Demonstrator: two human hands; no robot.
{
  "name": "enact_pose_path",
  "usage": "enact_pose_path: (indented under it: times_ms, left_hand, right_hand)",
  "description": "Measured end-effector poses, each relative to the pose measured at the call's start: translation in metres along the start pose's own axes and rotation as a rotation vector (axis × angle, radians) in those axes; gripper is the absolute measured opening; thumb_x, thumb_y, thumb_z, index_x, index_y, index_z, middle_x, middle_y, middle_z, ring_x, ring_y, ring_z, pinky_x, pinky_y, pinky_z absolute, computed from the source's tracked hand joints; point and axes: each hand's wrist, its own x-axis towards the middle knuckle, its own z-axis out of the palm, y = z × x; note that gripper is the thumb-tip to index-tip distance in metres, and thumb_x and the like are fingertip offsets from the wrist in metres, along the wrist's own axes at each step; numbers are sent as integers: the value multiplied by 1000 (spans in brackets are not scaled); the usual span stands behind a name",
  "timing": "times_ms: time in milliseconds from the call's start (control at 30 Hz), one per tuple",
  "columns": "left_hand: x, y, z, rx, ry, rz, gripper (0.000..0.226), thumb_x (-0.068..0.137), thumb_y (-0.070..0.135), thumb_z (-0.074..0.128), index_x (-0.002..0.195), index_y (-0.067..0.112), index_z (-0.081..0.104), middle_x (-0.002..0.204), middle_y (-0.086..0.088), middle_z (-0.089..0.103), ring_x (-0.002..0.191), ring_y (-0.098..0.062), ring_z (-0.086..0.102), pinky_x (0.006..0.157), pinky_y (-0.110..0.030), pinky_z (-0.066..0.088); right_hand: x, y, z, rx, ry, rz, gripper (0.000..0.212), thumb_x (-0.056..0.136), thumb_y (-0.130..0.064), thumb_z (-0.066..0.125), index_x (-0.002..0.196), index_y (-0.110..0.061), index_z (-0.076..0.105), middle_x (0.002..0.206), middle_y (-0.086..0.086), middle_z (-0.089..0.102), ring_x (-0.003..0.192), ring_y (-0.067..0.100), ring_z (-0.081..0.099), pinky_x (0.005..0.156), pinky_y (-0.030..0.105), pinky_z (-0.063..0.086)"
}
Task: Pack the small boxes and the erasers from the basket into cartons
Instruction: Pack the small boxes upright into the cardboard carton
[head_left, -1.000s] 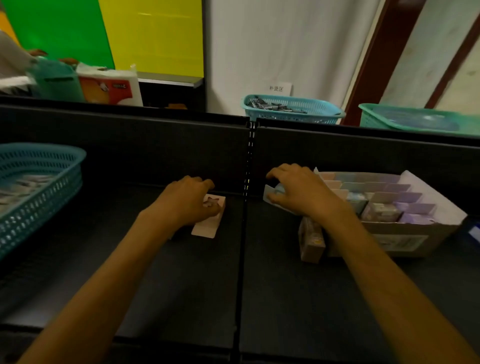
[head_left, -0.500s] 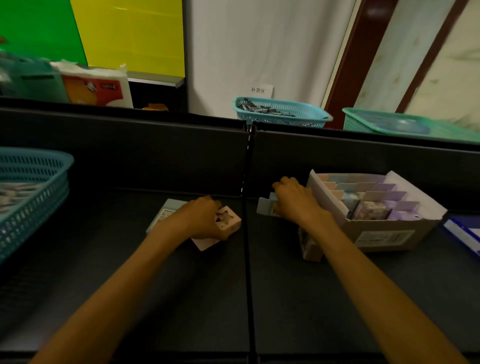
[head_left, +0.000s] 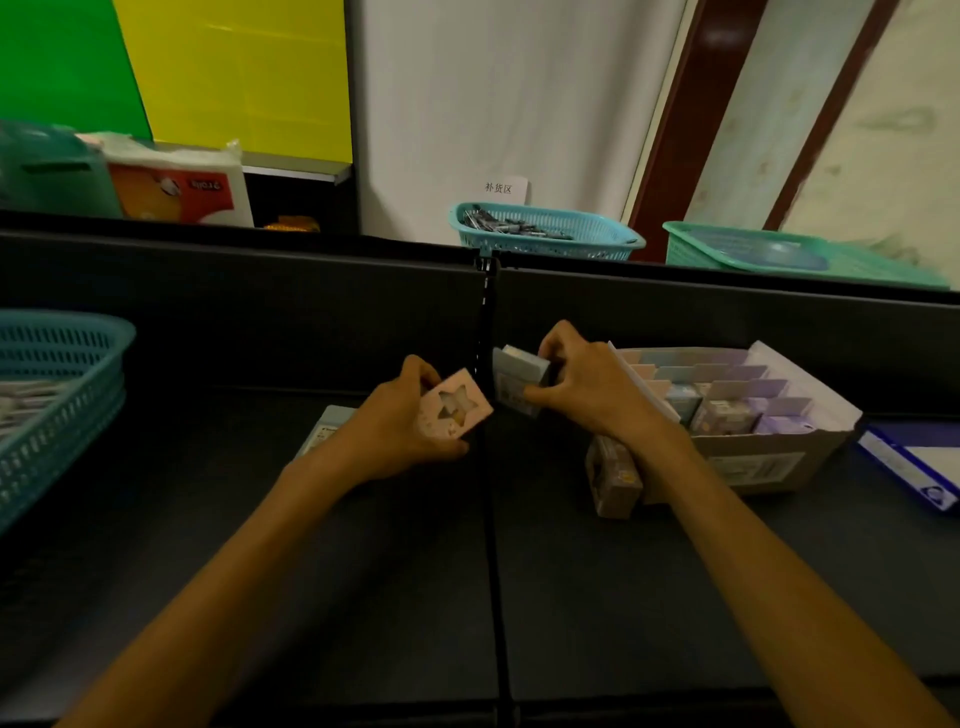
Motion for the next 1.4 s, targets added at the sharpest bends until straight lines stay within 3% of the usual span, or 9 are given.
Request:
enact_pose_path:
  times_ms: [267, 400, 567, 667, 767, 900, 1033, 1133, 1400]
  left_hand:
    - [-4, 15, -2, -237, 63, 70, 40, 90, 33, 56, 125, 28, 38, 96, 15, 50, 84, -3, 57, 61, -16, 44]
    - [-4, 19, -3, -238, 144, 165, 36, 85, 27, 63, 116, 26, 45, 111, 10, 55, 98, -7, 57, 68, -18, 48]
    - [-2, 34, -1, -111, 274, 311, 44, 75, 25, 71, 113, 23, 48, 119, 2, 53, 106, -8, 52, 76, -14, 44]
    - [1, 49, 5, -89, 272, 353, 43, 78, 21, 70, 113, 25, 45, 116, 8, 53, 95, -2, 56, 69, -10, 47]
    - [4, 68, 17, -160, 260, 372, 43, 80, 21, 68, 115, 29, 43, 111, 15, 50, 86, 0, 59, 63, -11, 51]
    - [16, 94, 40, -267, 234, 352, 43, 83, 17, 65, 118, 31, 45, 115, 3, 53, 79, -11, 68, 58, -21, 56]
    - [34, 122, 70, -400, 271, 231, 35, 84, 16, 63, 113, 19, 44, 113, -2, 58, 82, -14, 69, 61, -27, 58]
    - [48, 139, 91, -479, 300, 137, 35, 83, 14, 64, 111, 19, 43, 113, 0, 57, 94, -15, 65, 63, -28, 58]
    - [66, 178, 128, -537, 265, 171, 42, 90, 10, 54, 122, 32, 39, 110, 1, 58, 94, -16, 65, 65, -31, 57]
  right_hand:
    - [-19, -9, -32, 302, 125, 23, 41, 82, -18, 71, 111, -21, 42, 117, 3, 53, 93, 12, 60, 70, 32, 59]
    - [-27, -1, -47, 337, 64, 26, 45, 88, -16, 64, 127, -27, 44, 124, 7, 52, 105, 17, 58, 75, 36, 59]
    - [-35, 13, -63, 338, 29, -6, 37, 88, -9, 63, 120, -23, 53, 120, 6, 54, 107, 23, 59, 73, 45, 59]
    - [-40, 25, -75, 370, 37, -41, 36, 88, -7, 62, 121, -23, 56, 119, 6, 57, 108, 22, 60, 68, 38, 59]
    - [-46, 38, -88, 413, 48, -25, 38, 88, -7, 62, 120, -26, 57, 114, 8, 60, 87, 21, 67, 59, 28, 56]
    - [-54, 61, -110, 473, 77, -4, 39, 88, -1, 61, 119, -23, 58, 108, 10, 63, 66, 23, 66, 54, 26, 56]
    - [-59, 95, -138, 495, 28, -13, 40, 86, 3, 59, 117, -21, 58, 115, 5, 61, 90, 25, 68, 67, 37, 60]
    - [-60, 122, -154, 525, 0, -40, 38, 83, 4, 63, 109, -22, 60, 117, 0, 58, 104, 16, 62, 71, 29, 58]
    - [-60, 176, -176, 528, -52, -107, 37, 72, -27, 75, 106, -27, 58, 112, -9, 58, 95, 0, 63, 70, 19, 55]
